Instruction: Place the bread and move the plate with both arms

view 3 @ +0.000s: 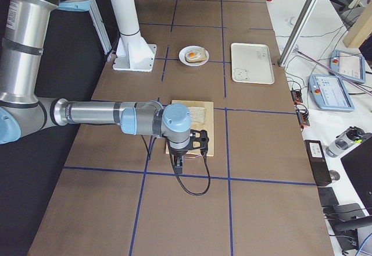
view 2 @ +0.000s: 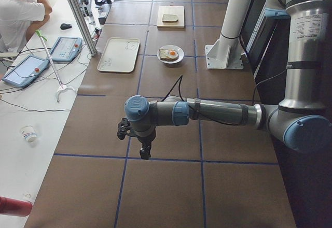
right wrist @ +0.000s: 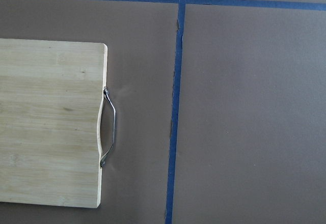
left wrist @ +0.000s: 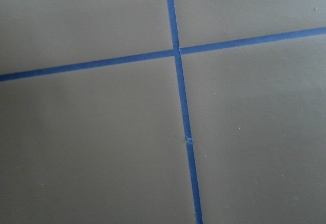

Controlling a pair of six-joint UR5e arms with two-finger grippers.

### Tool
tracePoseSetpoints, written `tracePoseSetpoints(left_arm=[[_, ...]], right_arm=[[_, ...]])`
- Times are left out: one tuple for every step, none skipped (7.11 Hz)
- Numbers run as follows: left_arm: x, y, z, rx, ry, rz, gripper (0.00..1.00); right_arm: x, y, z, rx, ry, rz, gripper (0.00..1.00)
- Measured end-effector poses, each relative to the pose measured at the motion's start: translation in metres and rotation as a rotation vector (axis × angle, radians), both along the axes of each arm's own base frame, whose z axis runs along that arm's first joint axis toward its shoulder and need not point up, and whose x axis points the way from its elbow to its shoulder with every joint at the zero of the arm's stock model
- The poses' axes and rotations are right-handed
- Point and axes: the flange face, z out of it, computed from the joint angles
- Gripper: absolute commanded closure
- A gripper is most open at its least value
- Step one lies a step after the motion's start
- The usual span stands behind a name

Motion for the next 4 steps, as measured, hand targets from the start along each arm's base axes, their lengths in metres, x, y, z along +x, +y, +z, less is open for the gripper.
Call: tracePoseSetpoints(left_arm=[[0.0003,0.0007,-0.0009,0.003,0.001,0.001,0.00],[0.0004,0.0014,-0.0031,0.011,-0.001,0.002,0.00],[0.0001,0.0021,-0.0041,0.015,-0.006,0.002,0.00],[0.0003,0.0019,-0.0057,0.017,-0.006,0.000,0.00]], right_arm=[[-0.0001,0.0000,-0.0001,0.001,-0.001,0.000,0.00],[-0.0001,-0.0001,-0.0003,0.004,-0.002,-0.002,0.00],[-0.0002,0.0004,0.0000,0.006,-0.003,-0.005,0.00],[-0.0002,0.0009,0.0010,0.004,-0.003,-0.005,0.00]])
